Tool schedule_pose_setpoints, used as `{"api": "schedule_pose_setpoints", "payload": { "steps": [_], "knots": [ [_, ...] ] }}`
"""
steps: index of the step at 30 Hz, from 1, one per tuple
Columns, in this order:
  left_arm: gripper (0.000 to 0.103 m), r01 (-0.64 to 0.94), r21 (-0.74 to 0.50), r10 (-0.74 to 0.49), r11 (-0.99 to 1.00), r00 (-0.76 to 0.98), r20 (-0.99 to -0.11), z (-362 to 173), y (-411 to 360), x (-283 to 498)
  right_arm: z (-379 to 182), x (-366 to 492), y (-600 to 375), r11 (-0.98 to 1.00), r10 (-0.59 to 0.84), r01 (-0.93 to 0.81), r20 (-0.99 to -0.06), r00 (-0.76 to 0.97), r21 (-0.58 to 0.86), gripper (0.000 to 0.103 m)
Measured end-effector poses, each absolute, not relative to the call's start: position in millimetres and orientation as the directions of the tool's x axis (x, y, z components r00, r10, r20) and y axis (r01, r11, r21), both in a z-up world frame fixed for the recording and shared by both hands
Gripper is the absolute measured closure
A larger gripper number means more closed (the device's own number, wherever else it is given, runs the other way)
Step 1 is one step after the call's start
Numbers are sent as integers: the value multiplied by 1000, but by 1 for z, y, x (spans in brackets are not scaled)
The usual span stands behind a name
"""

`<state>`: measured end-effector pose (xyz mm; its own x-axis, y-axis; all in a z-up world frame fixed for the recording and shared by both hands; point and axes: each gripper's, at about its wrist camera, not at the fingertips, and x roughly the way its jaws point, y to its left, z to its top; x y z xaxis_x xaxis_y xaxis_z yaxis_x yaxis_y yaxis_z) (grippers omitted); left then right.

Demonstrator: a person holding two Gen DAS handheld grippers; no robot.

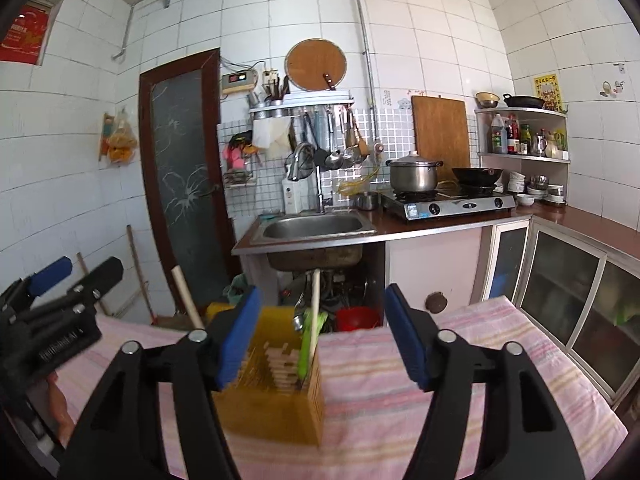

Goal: Organize utensils
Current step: 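Open both tools to release the chopsticks and withdraw toward the table, then move both open tools down to the remaining wooden chopsticks on the table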

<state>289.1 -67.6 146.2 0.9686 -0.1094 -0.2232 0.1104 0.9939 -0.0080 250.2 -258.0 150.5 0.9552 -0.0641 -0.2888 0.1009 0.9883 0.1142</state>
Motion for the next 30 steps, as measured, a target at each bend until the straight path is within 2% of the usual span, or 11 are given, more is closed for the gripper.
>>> {"api": "schedule_pose_setpoints", "payload": {
  "steps": [3,8,18,30],
  "knots": [
    [5,101,2,-98,995,969,-225,148,-54,256,146,224,-252,988,-42,86,-310,950,131,32],
    [5,86,10,-80,996,961,-263,138,-32,210,127,180,-237,987,-6,59,-339,941,147,25],
    [5,81,8,-72,997,919,-388,78,-12,175,64,148,-219,985,14,68,-470,882,157,24],
    [5,63,42,-28,997,820,-572,-9,-13,202,-12,176,-211,989,-30,119,-652,757,92,24]
  ]
}}
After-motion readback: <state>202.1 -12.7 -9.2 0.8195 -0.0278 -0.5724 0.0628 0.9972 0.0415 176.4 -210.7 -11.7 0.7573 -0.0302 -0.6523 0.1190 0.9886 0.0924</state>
